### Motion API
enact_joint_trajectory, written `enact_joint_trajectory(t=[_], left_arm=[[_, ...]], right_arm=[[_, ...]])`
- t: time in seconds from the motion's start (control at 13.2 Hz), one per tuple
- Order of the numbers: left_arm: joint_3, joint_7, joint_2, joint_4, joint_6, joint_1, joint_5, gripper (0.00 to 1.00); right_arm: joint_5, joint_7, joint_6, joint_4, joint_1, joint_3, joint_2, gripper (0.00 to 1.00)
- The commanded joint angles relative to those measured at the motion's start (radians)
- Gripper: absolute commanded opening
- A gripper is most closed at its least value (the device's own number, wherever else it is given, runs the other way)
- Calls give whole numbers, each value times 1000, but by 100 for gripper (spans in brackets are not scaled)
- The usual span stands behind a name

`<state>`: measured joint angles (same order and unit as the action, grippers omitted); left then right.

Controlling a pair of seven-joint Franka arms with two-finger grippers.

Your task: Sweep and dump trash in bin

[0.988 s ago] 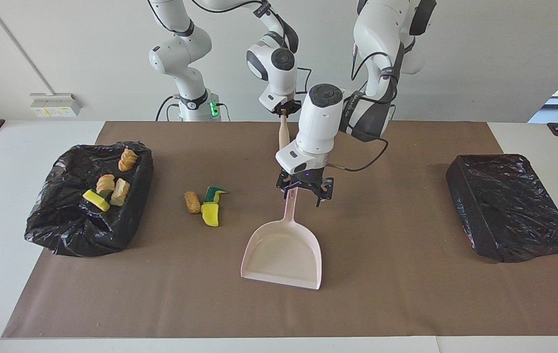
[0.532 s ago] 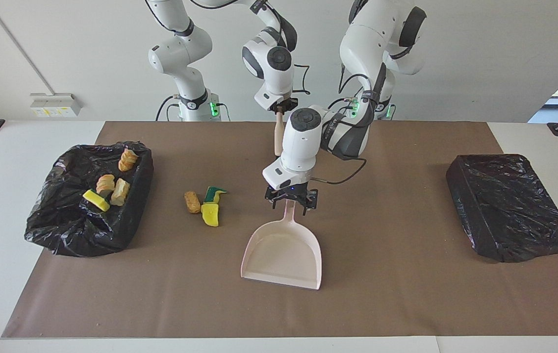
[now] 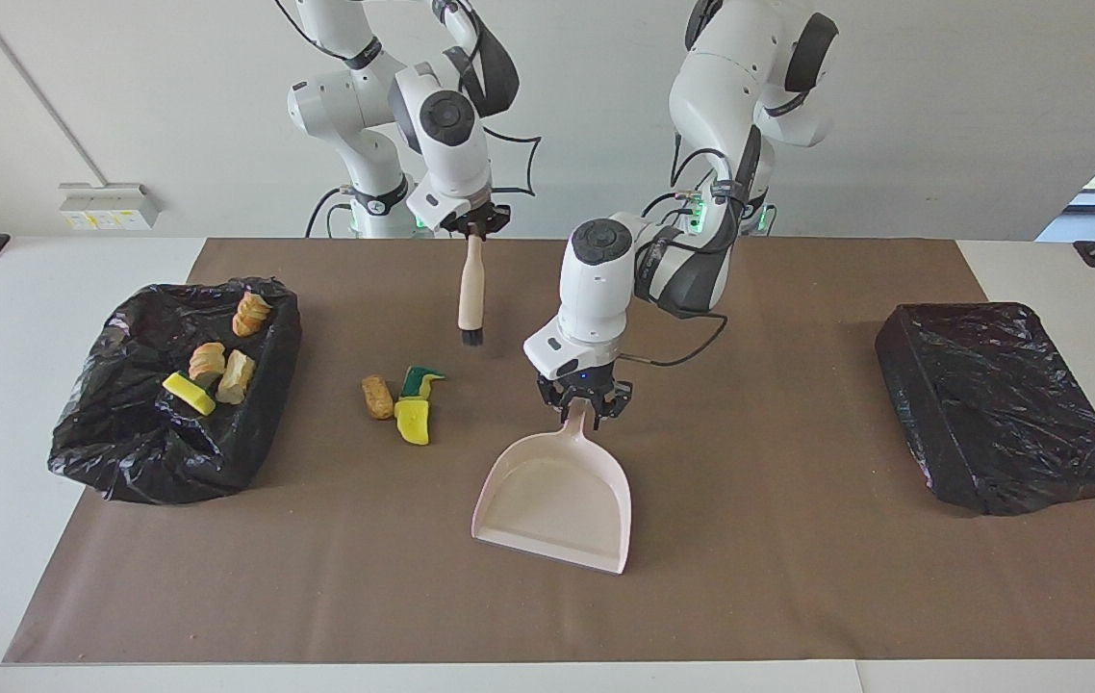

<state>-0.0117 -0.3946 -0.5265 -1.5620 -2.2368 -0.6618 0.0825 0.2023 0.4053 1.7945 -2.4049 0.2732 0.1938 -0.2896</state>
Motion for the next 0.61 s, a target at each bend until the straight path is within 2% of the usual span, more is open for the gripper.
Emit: enact_joint_trajectory(t=[0.0, 0.15, 0.3, 0.53], left_arm=[[-7, -7, 20, -21, -13, -2, 36, 3], [-8, 15, 31, -20, -4, 4, 40, 0], [-8, 119, 78, -35, 44, 19, 40, 0], [-8, 395, 163, -68, 155, 56, 40, 0]], right_arm=[[-142, -97, -18, 3, -103, 10, -5, 0], [-252, -175, 9, 12, -173, 10, 19, 0], [-338, -243, 22, 42, -265, 13, 70, 0], [-478, -238, 22, 99, -272, 16, 176, 0]])
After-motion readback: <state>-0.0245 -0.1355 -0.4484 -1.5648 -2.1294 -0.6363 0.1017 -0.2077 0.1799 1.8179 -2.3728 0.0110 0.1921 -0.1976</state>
